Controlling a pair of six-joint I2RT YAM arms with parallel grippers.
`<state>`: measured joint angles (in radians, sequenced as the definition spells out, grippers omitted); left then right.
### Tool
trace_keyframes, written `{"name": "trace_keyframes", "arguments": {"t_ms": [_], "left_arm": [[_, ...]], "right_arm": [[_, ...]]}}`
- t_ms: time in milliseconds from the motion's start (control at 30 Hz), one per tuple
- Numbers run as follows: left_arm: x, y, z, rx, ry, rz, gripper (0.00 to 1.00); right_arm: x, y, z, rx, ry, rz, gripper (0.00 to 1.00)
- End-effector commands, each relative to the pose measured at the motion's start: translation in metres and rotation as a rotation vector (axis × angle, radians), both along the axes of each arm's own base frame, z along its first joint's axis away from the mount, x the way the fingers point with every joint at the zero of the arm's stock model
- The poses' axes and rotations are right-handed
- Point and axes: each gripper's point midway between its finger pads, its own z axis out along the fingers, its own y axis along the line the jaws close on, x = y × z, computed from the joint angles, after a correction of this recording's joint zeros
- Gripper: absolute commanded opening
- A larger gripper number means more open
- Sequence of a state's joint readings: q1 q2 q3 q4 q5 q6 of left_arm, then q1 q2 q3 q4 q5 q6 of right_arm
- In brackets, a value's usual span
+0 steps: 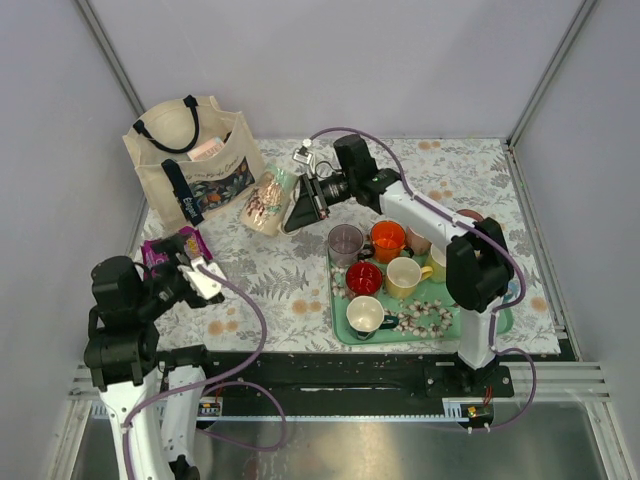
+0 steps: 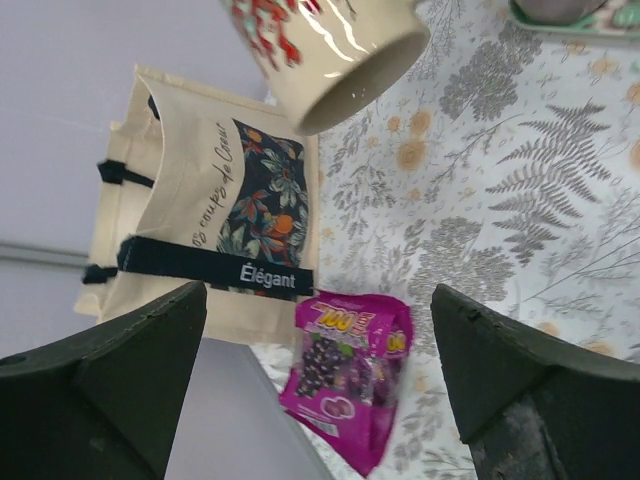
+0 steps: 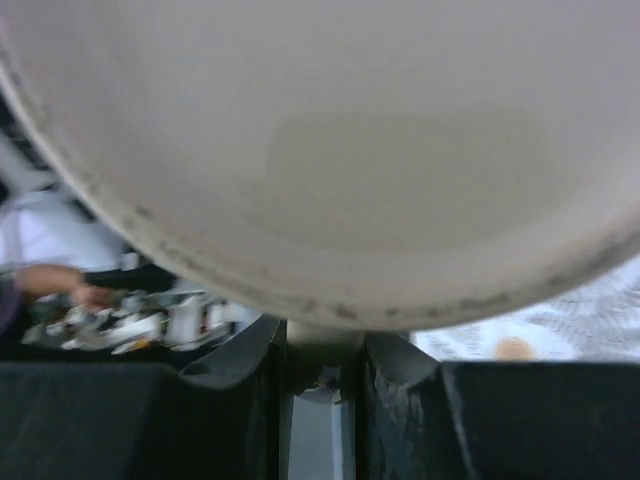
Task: Turn the mug right side up
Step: Turn over the cup at the center of the board.
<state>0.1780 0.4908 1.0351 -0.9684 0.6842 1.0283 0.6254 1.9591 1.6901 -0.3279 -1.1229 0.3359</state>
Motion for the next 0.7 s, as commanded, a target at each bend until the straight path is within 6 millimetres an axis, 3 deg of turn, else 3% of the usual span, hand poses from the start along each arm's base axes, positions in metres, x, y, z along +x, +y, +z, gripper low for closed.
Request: {"name": "trace_keyframes", "arguments": {"t_ms": [0,233,667], "left_arm": [[0.012,-0.011,0.022,0.188,-0.3,-0.155,0.97],[0.024,-0.031,0.058,0.17,-0.567,-0.27,0.93],[0.036,-0.073,0.084,0.097,-0.533,-0.505,0.89]], "right_arm": [[-0.065,-0.014,0.108,0.26,0.025,0.285,0.0],[-0.087,-0.033,0.116,0.24,0.076,0.405,0.0],[-0.093,-0.039,0.122,0.242,0.071,0.4,0.0]]}}
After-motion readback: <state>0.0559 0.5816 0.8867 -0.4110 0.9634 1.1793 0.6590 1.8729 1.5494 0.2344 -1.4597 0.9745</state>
